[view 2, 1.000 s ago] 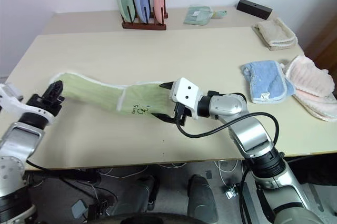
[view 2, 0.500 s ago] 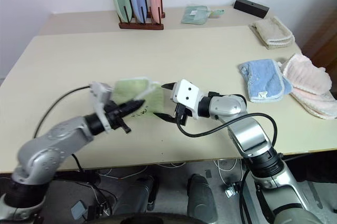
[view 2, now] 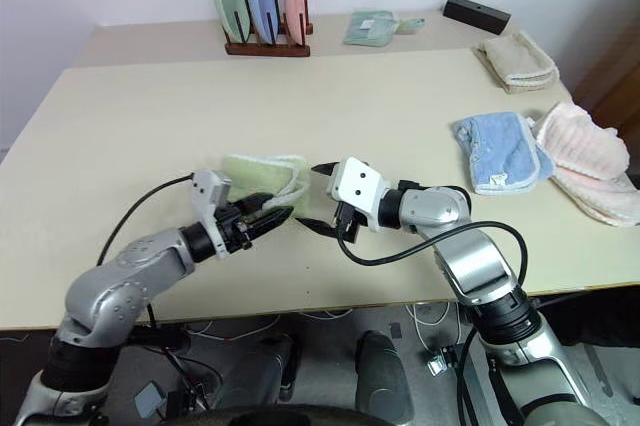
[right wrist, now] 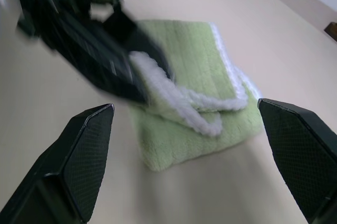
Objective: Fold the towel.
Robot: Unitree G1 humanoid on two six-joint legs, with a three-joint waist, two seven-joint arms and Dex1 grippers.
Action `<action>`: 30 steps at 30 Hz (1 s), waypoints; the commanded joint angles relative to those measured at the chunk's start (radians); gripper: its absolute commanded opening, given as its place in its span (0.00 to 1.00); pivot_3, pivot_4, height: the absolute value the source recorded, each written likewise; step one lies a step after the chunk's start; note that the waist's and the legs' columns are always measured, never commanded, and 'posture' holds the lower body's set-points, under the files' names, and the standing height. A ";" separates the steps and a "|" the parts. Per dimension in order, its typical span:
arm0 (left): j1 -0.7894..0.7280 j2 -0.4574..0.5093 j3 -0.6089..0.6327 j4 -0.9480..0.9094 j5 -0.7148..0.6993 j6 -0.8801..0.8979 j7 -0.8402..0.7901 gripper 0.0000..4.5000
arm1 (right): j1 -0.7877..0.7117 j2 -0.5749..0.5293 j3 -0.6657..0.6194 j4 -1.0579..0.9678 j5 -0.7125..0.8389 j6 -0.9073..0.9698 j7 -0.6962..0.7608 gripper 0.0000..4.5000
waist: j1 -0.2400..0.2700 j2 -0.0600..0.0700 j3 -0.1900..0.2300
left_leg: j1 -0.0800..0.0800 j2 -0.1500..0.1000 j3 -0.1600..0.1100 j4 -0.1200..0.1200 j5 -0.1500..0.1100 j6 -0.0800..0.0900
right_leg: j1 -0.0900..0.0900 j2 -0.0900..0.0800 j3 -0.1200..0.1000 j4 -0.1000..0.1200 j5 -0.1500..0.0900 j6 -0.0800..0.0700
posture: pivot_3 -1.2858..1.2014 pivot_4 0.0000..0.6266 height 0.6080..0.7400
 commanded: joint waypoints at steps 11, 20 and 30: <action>0.032 0.082 0.272 -0.032 -0.013 -0.036 0.144 0.03 | -0.115 0.155 -0.065 0.061 0.098 0.132 -0.087 0.13 | 0.009 0.000 0.000 | 0.000 0.000 0.000 0.001 0.000 -0.001 | 0.001 0.001 0.000 0.000 -0.001 -0.003 | 0.52 0.24 1.00; -0.068 0.011 -0.071 0.184 0.360 -0.160 0.108 0.01 | -0.171 0.316 0.108 0.316 -0.042 0.095 -0.160 0.01 | -0.004 0.000 0.000 | 0.000 0.000 0.003 0.000 0.000 -0.001 | 0.000 0.002 0.000 0.001 0.001 -0.001 | 0.52 0.24 1.00; -0.016 -0.011 -0.031 0.199 0.415 -0.213 0.045 0.01 | -0.137 0.303 0.080 0.384 -0.102 0.086 -0.211 0.01 | -0.017 0.002 -0.001 | 0.001 0.000 0.000 0.000 0.000 -0.002 | 0.000 0.002 0.000 0.001 0.002 -0.001 | 0.52 0.24 1.00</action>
